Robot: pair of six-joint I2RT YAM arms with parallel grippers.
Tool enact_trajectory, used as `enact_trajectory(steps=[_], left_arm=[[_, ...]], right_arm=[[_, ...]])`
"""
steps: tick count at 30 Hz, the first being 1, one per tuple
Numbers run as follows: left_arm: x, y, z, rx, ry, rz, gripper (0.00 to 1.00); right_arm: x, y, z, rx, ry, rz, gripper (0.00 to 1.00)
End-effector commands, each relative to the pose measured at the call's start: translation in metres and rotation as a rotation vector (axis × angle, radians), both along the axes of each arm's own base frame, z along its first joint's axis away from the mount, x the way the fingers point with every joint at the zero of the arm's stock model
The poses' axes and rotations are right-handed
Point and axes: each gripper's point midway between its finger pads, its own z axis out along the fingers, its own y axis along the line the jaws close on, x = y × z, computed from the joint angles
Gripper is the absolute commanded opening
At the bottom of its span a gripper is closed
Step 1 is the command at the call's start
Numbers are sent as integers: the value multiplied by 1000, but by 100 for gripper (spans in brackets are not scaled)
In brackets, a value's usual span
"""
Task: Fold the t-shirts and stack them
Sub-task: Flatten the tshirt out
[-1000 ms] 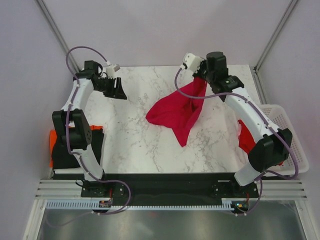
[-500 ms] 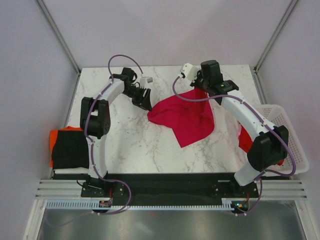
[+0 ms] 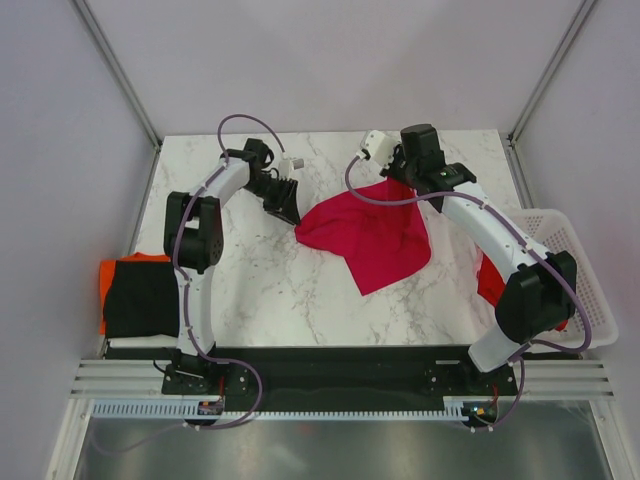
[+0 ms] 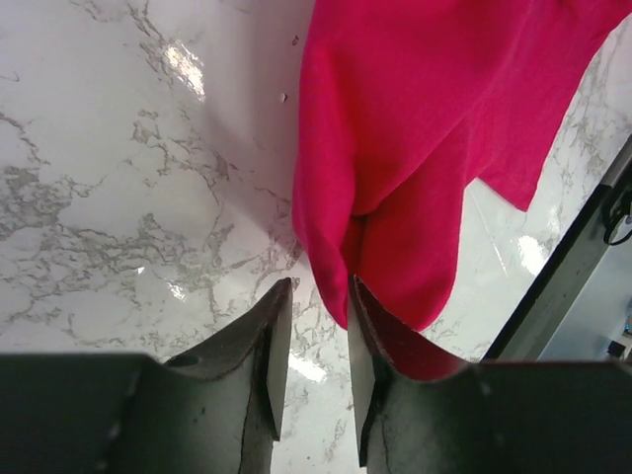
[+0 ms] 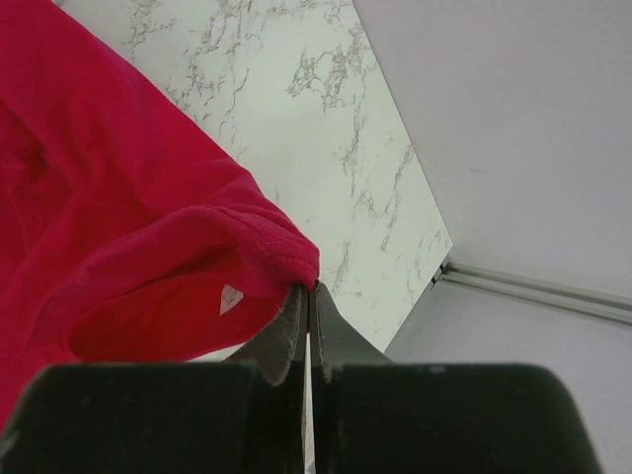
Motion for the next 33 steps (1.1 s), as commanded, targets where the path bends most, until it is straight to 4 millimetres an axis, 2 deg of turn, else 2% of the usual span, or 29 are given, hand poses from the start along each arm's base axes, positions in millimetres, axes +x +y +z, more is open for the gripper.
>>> enact_trajectory(steps=[1, 3, 4, 8, 10, 13, 14, 16, 17, 20, 21, 22, 24, 25, 27, 28, 29, 30, 31, 32, 33], left_arm=[[0, -7, 12, -33, 3, -10, 34], [-1, -8, 13, -37, 3, -15, 23], [-2, -11, 19, -65, -6, -34, 12], [-5, -14, 28, -87, -7, -49, 6], [-2, -8, 29, -57, -30, -50, 2], [6, 10, 57, -25, -112, -31, 2], [12, 16, 81, -22, -180, -25, 2], [20, 38, 108, 14, -267, -5, 2], [24, 45, 141, 19, -361, 7, 2], [27, 69, 183, 64, -501, 23, 2], [21, 74, 202, 78, -553, 28, 2], [19, 83, 208, 105, -578, 32, 2], [7, 89, 223, 114, -616, 19, 2], [-3, 95, 238, 125, -661, 15, 2], [-16, 101, 234, 150, -655, 17, 2], [-29, 104, 226, 160, -635, 10, 2], [-36, 102, 219, 150, -612, -4, 6], [-42, 95, 210, 115, -582, -30, 24], [-47, 90, 187, 99, -518, -42, 34], [-48, 85, 175, 82, -485, -49, 41], [-48, 78, 163, 56, -433, -44, 55]], right_arm=[[6, 4, 24, 51, -68, -7, 0], [7, 5, 28, 56, -78, -10, 0], [8, 5, 27, 56, -77, -10, 0], [10, 5, 30, 64, -85, -16, 0], [9, 5, 32, 64, -91, -18, 0], [11, -1, 50, 65, -139, -44, 0], [13, -3, 63, 78, -171, -54, 0], [11, -8, 87, 116, -227, -85, 0], [12, -9, 106, 150, -274, -97, 0], [6, -17, 145, 267, -347, -138, 0], [3, -18, 153, 291, -357, -141, 0], [-7, -16, 165, 323, -373, -117, 0], [-20, -14, 170, 350, -355, -91, 0], [-33, -17, 183, 373, -374, -80, 0], [-48, -19, 185, 412, -363, -86, 0], [-61, -19, 184, 419, -345, -60, 0], [-66, -18, 180, 418, -333, -49, 0], [-71, -20, 179, 422, -331, -51, 0], [-71, -20, 164, 413, -302, -58, 0], [-70, -20, 158, 412, -290, -63, 0], [-68, -18, 150, 407, -272, -60, 0]])
